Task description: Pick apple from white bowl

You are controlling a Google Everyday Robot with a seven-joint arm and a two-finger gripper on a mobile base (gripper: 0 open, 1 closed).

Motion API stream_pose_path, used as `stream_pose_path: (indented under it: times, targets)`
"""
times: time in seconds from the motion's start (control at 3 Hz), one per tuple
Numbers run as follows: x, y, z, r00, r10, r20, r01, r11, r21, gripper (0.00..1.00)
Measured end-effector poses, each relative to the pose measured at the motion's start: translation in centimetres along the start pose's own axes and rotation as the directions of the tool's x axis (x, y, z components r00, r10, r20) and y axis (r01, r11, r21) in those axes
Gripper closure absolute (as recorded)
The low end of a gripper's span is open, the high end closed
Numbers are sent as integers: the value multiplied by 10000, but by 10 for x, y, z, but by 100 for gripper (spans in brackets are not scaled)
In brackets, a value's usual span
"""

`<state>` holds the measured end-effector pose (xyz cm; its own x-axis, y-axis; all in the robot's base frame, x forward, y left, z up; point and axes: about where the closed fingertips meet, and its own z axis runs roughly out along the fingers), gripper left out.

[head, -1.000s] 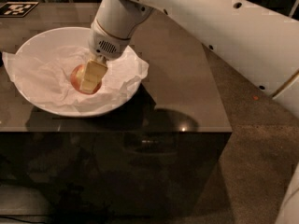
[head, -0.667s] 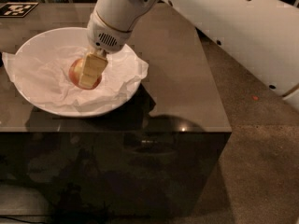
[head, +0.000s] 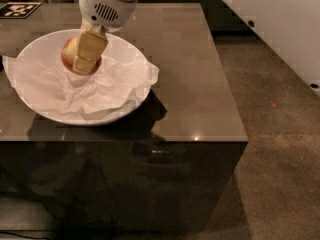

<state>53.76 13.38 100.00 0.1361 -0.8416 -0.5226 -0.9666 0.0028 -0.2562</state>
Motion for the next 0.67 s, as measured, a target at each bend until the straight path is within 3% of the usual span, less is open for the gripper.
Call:
stream_pose_path:
  times: [0.67]
  targets:
    - [-56,8,-61,9960,-888,-20,887,9935,716,100]
